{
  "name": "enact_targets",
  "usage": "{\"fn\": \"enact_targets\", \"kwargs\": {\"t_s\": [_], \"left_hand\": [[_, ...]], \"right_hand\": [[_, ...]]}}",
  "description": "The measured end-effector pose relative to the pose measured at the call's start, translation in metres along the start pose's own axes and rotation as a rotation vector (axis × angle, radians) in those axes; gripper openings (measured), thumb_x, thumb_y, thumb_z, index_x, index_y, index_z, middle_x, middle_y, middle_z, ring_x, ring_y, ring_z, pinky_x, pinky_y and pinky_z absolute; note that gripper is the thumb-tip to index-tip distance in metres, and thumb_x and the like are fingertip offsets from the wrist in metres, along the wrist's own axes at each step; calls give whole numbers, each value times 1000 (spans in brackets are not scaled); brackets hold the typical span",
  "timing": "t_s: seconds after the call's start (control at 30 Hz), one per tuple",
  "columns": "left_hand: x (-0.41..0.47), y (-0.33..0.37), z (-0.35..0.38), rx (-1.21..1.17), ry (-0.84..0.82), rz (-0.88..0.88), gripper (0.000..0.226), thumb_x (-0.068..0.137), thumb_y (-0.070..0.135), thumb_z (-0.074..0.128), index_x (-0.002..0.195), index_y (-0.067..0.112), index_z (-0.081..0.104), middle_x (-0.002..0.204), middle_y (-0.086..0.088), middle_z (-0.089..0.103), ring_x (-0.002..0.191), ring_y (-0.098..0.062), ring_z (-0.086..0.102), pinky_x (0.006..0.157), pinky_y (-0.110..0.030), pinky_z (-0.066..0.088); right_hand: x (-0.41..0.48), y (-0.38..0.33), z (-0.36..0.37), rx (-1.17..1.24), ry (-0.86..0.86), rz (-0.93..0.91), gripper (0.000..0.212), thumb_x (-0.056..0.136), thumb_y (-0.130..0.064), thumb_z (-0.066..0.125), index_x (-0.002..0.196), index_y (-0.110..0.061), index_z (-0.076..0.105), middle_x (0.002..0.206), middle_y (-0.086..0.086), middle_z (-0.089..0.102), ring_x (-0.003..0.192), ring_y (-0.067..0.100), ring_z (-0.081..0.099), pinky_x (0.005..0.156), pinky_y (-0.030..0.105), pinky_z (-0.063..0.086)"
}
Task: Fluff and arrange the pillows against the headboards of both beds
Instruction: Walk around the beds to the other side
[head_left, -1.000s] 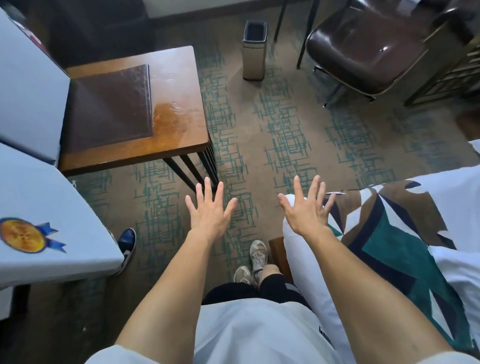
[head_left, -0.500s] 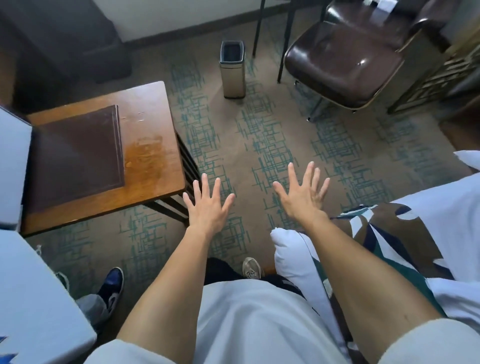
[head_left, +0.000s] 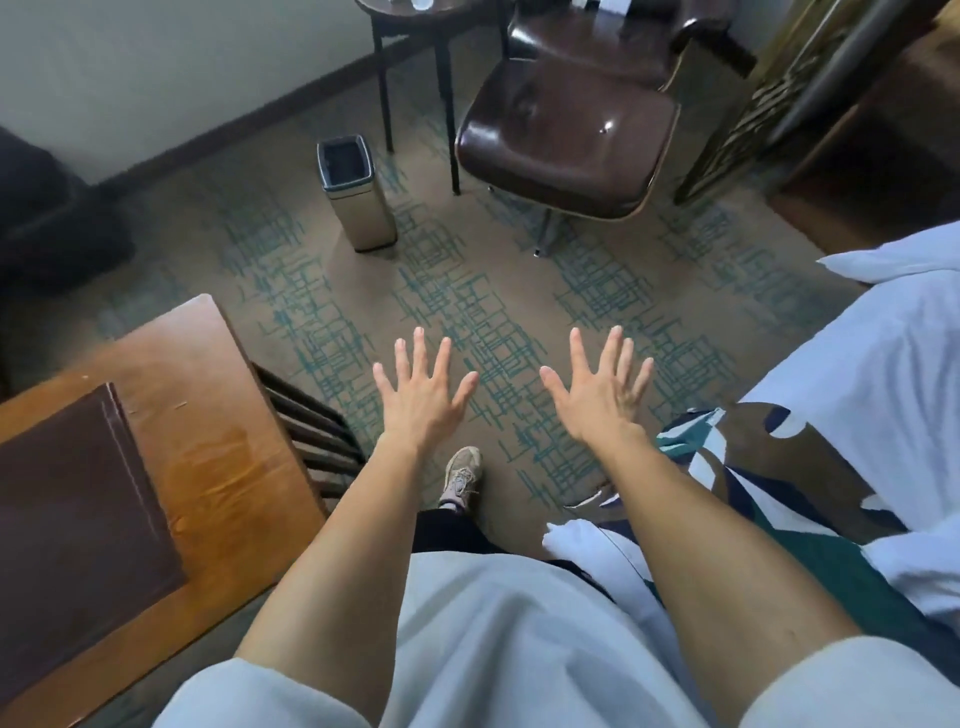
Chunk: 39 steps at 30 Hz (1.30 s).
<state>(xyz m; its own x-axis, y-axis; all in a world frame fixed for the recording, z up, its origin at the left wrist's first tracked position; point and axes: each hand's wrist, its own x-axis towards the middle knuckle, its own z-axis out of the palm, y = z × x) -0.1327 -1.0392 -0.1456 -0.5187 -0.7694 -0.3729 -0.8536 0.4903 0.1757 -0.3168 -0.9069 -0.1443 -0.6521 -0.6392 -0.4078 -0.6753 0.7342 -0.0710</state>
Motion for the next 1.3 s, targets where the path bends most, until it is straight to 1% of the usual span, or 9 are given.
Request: {"fn": "enact_targets", "kwargs": {"t_s": [0.23, 0.33, 0.43, 0.6, 0.83, 0.97, 1.13, 1.3], "left_hand": [[101, 13, -50, 147, -29, 245, 75, 100, 70, 13, 163, 29, 6, 171, -6, -10, 157, -31, -11, 122, -64, -1], [143, 21, -68, 172, -51, 293, 75, 101, 69, 15, 163, 29, 7, 171, -5, -10, 157, -31, -11, 122, -64, -2], [181, 40, -83, 155, -60, 326, 74, 101, 68, 18, 163, 29, 8, 171, -4, -8, 157, -31, -8, 122, -64, -2], [233, 81, -95, 223, -58, 445, 73, 101, 67, 19, 162, 29, 9, 171, -4, -7, 157, -31, -6, 121, -64, -1], [273, 179, -80, 279, -109, 607, 73, 101, 67, 19, 163, 29, 7, 171, -5, -9, 157, -31, -8, 121, -64, -1], [291, 255, -71, 299, -120, 686, 73, 101, 66, 21, 163, 29, 9, 171, -5, -9, 157, -31, -8, 122, -64, -1], [309, 349, -69, 320, -139, 786, 73, 102, 66, 20, 163, 29, 6, 171, -2, -11, 157, -30, -10, 122, -63, -3], [321, 428, -61, 364, -158, 868, 72, 103, 65, 19, 163, 28, 5, 171, -1, -12, 157, -31, -11, 122, -63, -3]], "right_hand": [[66, -24, -31, 94, 21, 146, 77, 97, -72, 7, 161, -32, -10, 164, 23, -22, 154, 37, -16, 120, 60, -14], [91, -29, -45, 133, 59, 202, 78, 96, -73, 7, 161, -33, -9, 165, 22, -20, 154, 37, -15, 120, 62, -12], [109, -24, -58, 159, 73, 258, 77, 97, -72, 9, 161, -33, -7, 165, 22, -20, 154, 36, -15, 120, 60, -13], [127, 2, -69, 197, 78, 377, 76, 97, -72, 10, 161, -33, -9, 164, 22, -22, 154, 36, -16, 119, 59, -15], [158, 69, -73, 258, 71, 528, 77, 97, -72, 12, 161, -34, -5, 165, 21, -20, 154, 36, -14, 120, 61, -12], [183, 123, -84, 288, 70, 581, 76, 98, -71, 13, 161, -34, -6, 165, 21, -21, 154, 36, -15, 120, 60, -12], [213, 193, -102, 383, 87, 700, 76, 97, -72, 13, 161, -35, -3, 166, 21, -18, 155, 37, -11, 119, 59, -12], [232, 257, -112, 405, 86, 756, 77, 96, -73, 11, 161, -35, -4, 166, 21, -18, 154, 37, -10, 120, 60, -11]]}}
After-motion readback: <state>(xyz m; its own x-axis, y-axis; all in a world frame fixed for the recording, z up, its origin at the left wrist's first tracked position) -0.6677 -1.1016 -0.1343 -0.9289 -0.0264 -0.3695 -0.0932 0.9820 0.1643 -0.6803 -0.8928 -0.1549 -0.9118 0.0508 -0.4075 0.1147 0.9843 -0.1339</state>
